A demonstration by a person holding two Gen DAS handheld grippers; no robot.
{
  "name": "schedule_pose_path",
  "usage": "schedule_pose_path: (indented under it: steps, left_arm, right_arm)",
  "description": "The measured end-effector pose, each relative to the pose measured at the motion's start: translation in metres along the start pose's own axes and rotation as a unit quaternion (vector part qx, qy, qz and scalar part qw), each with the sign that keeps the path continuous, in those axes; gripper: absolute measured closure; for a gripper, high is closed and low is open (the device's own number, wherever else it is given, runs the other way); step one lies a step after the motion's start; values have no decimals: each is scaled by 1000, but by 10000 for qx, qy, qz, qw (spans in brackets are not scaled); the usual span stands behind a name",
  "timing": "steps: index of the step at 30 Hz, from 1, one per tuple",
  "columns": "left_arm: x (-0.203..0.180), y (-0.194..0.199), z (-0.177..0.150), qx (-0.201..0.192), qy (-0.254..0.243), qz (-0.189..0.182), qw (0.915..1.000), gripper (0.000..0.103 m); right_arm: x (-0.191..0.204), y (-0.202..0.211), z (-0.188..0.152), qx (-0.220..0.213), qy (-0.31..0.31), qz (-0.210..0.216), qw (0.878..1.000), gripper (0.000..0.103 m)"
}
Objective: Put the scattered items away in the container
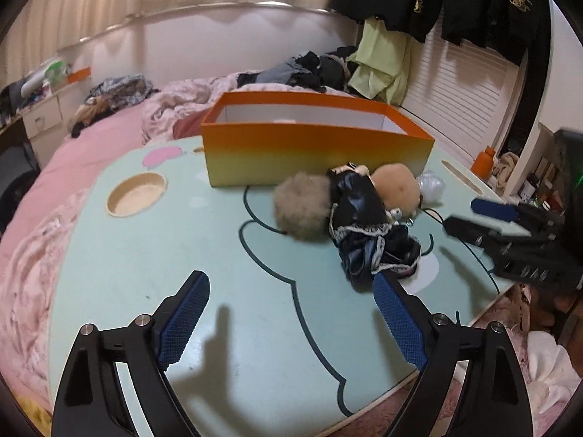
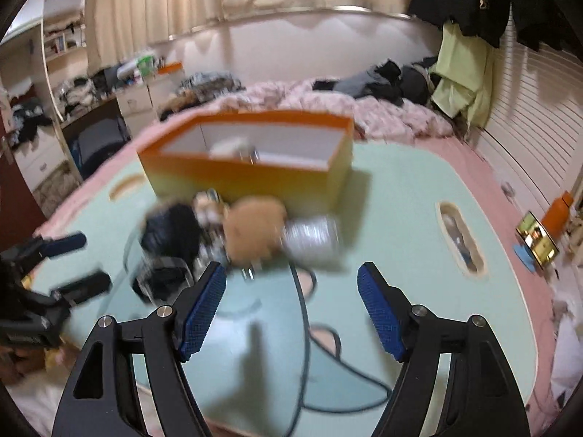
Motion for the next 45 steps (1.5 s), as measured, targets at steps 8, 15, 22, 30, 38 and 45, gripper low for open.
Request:
schedule_pose_path:
  steps: [8,15,22,30,38,45]
  left_arm:
    - [-11,-20,-12,114,-318,367,9988,1]
    - [-16,-21,-12,89,-299,289,9991,1]
    - [-16,-24,-11,87,-313,263,9991,1]
    - [-16,-23,-12,84,-306,257,9992,1]
    - [-11,-12,-3,-128,-85,-312,9994,1]
    - [-42,1,23,-585,-586,-532,9951,11]
  right_arm:
    - [0,-21,-17,113,139,-248,9995,11]
    - [0,-24,-21,13,233,-183,9996,0]
    - [2,-24,-22,-12,248,-183,9995,0]
    - [4,-23,-23,-19,252,-181,9995,0]
    - [5,-21,-22,-41,231,-148,9996,0]
    - [8,-19,-23,-61,227,-149,9996,0]
Point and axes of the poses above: each gripper's, at about its wrist camera, not at the fingertips, and y roughly against the way its jaws point, x to its left, z to its top, the point moved 3 cm from there along -y, roughly the way its jaws point, and after that the axes turned 5 degrees about x, right-handed, at the moved point
